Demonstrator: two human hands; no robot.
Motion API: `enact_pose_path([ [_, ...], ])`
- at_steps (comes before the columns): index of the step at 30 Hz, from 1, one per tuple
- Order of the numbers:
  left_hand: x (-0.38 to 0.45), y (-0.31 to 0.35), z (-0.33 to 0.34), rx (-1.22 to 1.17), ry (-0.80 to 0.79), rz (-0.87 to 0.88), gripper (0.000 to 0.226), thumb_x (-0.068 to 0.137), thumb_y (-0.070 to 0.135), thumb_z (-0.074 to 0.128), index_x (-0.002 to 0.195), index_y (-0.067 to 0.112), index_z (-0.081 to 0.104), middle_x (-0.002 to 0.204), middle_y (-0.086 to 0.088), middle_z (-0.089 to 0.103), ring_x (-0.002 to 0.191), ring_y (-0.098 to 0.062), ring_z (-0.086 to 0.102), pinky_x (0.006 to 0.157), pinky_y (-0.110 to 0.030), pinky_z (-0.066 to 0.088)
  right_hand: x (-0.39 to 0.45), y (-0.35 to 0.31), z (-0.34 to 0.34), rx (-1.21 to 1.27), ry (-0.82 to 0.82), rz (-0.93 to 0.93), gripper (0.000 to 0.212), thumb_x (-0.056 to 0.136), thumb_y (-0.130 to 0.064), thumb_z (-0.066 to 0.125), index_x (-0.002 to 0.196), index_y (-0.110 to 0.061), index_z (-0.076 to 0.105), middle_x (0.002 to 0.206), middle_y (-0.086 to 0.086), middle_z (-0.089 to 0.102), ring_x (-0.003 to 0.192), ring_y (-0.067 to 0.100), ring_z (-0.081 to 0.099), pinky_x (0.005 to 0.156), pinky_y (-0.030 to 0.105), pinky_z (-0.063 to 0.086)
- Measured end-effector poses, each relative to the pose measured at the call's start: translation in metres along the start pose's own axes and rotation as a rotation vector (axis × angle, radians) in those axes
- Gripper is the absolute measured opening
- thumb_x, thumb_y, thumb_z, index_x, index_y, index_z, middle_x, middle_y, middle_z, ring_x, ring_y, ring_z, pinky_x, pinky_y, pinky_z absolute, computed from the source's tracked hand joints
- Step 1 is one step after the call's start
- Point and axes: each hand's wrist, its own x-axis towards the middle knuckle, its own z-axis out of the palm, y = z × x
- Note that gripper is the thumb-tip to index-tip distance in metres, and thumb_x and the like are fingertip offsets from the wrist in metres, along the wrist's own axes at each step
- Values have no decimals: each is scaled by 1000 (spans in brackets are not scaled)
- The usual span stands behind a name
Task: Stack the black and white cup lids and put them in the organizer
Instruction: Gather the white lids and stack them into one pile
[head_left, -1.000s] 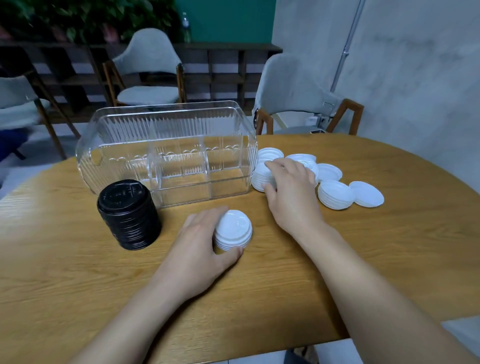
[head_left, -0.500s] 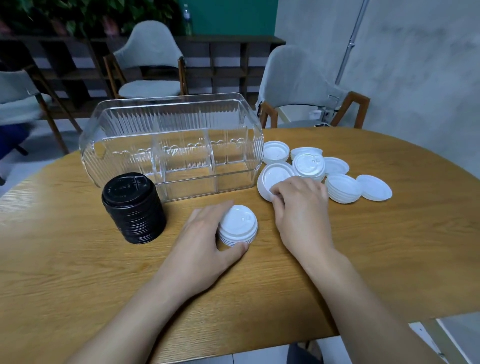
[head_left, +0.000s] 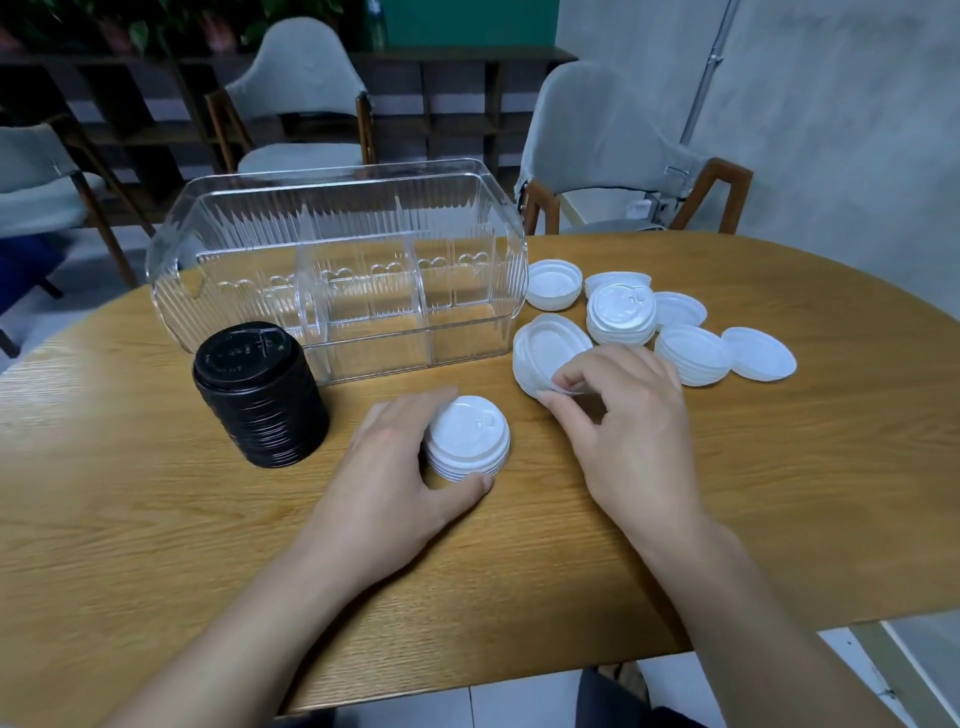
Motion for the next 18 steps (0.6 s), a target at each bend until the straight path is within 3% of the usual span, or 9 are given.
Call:
enact_pose_path([
  [5, -1, 3, -4, -23, -18, 10, 96, 81, 62, 90, 163, 38, 48, 152, 27, 54, 145, -2, 43, 126, -35, 39, 2, -18, -8, 159, -3, 92, 11, 97, -26, 84, 99, -23, 74, 93, -16, 72, 83, 5, 63, 84, 32, 48],
  [8, 0, 12, -9, -107, 31, 39, 100, 80, 58, 93, 165, 43, 43, 151, 31, 55, 147, 3, 45, 124, -29, 38, 2, -34, -16, 440, -63, 274, 12, 99, -22, 82, 104, -30, 75, 97, -17, 78, 90, 5, 74, 80, 23, 55],
  [11, 1, 20, -16, -229, 89, 73, 110, 81, 42, 98, 171, 41, 34, 152, 27, 59, 149, -2, 51, 121, -24, 39, 4, -45, -20, 821, -121, 473, 21, 101, -12, 78, 116, -25, 73, 94, -2, 84, 90, 11, 79, 85, 22, 59],
  [16, 1, 19, -15, -336, 113, 137, 103, 85, 28, 99, 170, 35, 41, 152, 19, 61, 142, -12, 61, 119, -36, 50, 0, -45, -8, 1016, -292, 633, 20, 105, -13, 72, 125, -17, 74, 105, 13, 85, 101, 30, 81, 103, 52, 62],
  [18, 1, 16, -17, -306, 115, 157, 94, 85, 30, 98, 165, 33, 50, 151, 17, 61, 142, -12, 60, 119, -36, 50, -1, -46, -6, 1059, -310, 685, 20, 107, -13, 69, 126, -15, 74, 109, 13, 84, 104, 30, 80, 106, 55, 60],
])
